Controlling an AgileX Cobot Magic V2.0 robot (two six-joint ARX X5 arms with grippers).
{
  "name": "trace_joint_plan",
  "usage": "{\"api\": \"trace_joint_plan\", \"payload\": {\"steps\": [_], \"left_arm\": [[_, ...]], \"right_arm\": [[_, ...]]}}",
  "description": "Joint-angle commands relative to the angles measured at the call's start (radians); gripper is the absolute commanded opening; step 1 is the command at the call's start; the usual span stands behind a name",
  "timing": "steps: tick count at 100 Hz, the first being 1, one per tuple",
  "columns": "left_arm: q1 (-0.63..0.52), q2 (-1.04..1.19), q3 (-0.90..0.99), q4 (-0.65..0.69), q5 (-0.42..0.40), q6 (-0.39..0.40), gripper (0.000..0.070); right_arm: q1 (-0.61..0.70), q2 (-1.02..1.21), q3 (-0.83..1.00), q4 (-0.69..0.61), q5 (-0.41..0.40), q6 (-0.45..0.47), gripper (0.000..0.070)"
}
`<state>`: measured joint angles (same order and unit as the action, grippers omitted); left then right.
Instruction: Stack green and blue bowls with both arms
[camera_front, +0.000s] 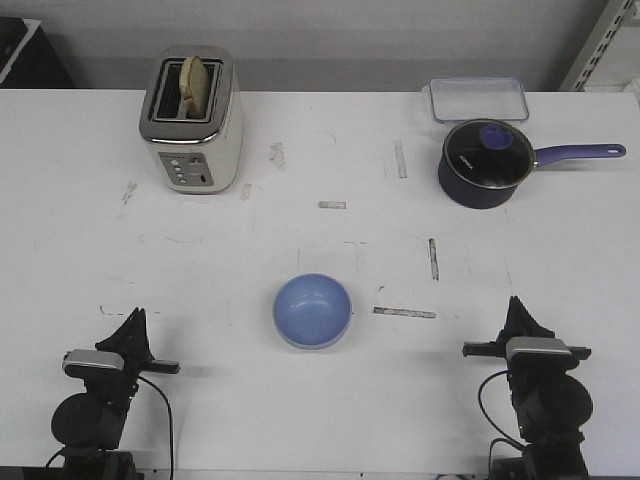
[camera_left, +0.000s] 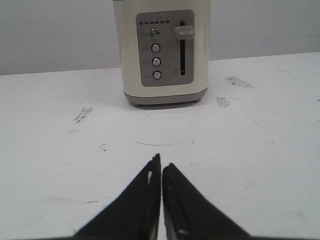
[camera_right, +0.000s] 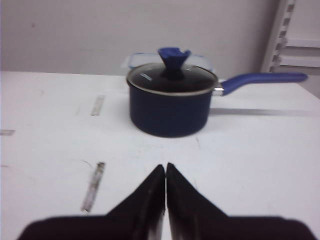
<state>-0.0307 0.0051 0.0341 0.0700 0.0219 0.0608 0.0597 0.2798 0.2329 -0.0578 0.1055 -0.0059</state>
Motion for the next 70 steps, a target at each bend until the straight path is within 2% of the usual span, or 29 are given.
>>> {"api": "trace_joint_plan", "payload": {"steps": [1, 28, 36, 53, 70], "left_arm": [[0.0, -0.002, -0.022, 0.014, -0.003, -0.001, 0.0001], [0.0, -0.002, -0.022, 0.014, -0.003, -0.001, 0.0001], [0.0, -0.002, -0.021, 0.012, -0.003, -0.001, 0.0001], [0.0, -0.002, -0.021, 0.013, -0.003, -0.001, 0.0002], [0.0, -0.002, -0.021, 0.013, -0.003, -0.001, 0.0001]], "right_arm": [[-0.014, -0.044, -0.048, 0.045, -0.001, 0.019, 0.0], [-0.069, -0.269, -0.221, 0.035, -0.022, 0.112, 0.0], [-0.081, -0.279, -0.22, -0.003, -0.027, 0.104, 0.0], [-0.087, -0.278, -0.22, 0.006, -0.031, 0.105, 0.0], [-0.087, -0.278, -0.22, 0.005, -0.128, 0.084, 0.0]]}}
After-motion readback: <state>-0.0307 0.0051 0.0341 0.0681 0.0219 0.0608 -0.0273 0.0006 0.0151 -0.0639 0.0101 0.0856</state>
